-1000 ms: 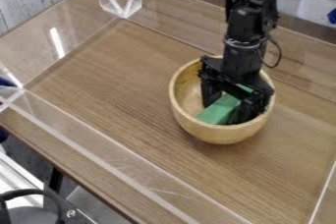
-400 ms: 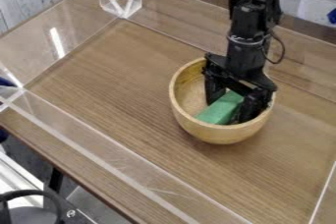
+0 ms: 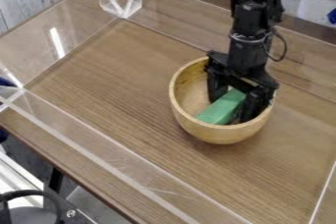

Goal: Remove the green block from inside the brown bowl and put it on the table

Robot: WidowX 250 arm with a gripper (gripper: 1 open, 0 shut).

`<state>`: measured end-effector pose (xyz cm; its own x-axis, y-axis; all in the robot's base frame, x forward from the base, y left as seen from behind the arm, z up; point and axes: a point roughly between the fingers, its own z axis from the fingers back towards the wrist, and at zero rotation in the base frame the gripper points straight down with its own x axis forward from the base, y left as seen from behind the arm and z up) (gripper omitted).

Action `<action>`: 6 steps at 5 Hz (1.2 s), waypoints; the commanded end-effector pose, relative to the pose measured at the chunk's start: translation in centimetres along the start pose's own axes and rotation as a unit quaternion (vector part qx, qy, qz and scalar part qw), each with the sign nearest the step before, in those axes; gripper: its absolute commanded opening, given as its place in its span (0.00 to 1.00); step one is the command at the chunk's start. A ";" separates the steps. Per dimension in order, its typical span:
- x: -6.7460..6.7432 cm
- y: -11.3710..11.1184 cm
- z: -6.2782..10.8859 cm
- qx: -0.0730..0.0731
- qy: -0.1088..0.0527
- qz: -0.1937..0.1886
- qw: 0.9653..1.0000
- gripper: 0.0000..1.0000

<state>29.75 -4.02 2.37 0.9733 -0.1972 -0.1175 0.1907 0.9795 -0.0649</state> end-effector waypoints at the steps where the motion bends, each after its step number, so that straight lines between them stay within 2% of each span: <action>1: 0.5 0.6 -1.0 -0.001 -0.004 -0.003 1.000 1.00; 2: 0.4 0.9 -1.3 -0.003 -0.002 -0.001 1.000 1.00; 3: 0.5 1.0 -1.4 -0.003 -0.002 0.001 1.000 0.00; 6: 0.1 1.7 1.9 -0.002 -0.032 0.009 0.999 0.00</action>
<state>29.92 -2.75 2.87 0.9776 -0.1874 -0.0959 0.1809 0.9808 -0.0731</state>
